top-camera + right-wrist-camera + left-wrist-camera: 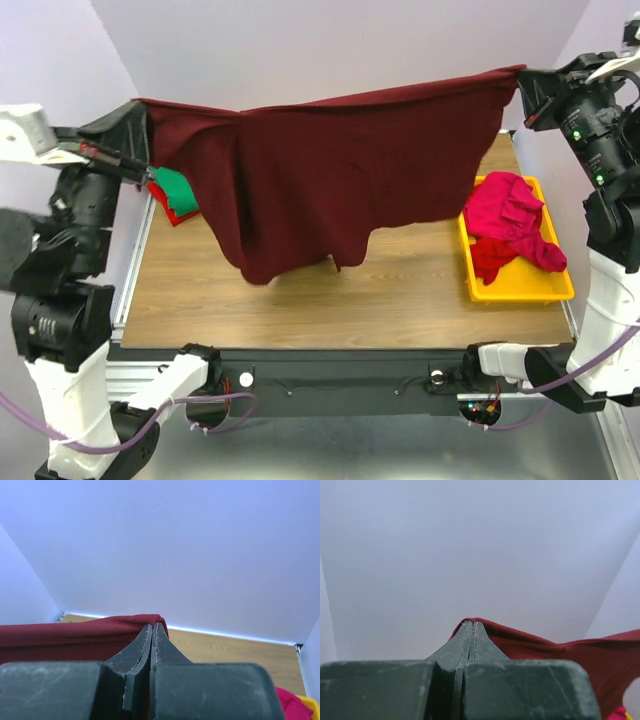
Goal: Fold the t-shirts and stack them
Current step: Flatten the tshirt out
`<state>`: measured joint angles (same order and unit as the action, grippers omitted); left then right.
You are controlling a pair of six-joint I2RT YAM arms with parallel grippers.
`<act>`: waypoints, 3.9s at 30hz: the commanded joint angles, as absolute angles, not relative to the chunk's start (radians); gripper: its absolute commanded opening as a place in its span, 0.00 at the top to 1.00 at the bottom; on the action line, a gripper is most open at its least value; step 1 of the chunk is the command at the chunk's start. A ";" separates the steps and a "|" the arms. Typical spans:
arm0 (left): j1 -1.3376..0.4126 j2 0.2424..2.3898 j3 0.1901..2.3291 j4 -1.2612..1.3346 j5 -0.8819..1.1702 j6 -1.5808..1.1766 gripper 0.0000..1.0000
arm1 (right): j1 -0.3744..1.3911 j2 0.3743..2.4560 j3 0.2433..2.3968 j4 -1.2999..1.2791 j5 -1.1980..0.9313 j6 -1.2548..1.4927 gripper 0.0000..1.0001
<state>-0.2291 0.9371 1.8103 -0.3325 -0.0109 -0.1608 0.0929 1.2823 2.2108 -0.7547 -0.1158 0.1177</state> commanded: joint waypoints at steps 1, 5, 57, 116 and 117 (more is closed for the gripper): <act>-0.227 0.968 1.862 -0.222 -0.005 -0.124 1.00 | 0.092 1.307 2.209 -0.661 -0.011 0.132 1.00; -0.225 1.127 1.945 -0.291 0.152 -0.135 1.00 | 0.091 1.345 2.126 -0.661 0.026 0.164 1.00; -0.453 1.063 2.288 -0.483 0.052 -0.109 1.00 | 0.089 1.072 2.157 -0.684 -0.074 0.256 1.00; -0.368 2.080 1.609 -0.446 0.104 -0.345 0.02 | 0.169 1.836 1.318 -0.364 -0.209 0.298 0.27; -0.367 2.092 1.614 -0.445 0.104 -0.345 0.02 | 0.173 1.868 1.319 -0.362 -0.206 0.299 0.27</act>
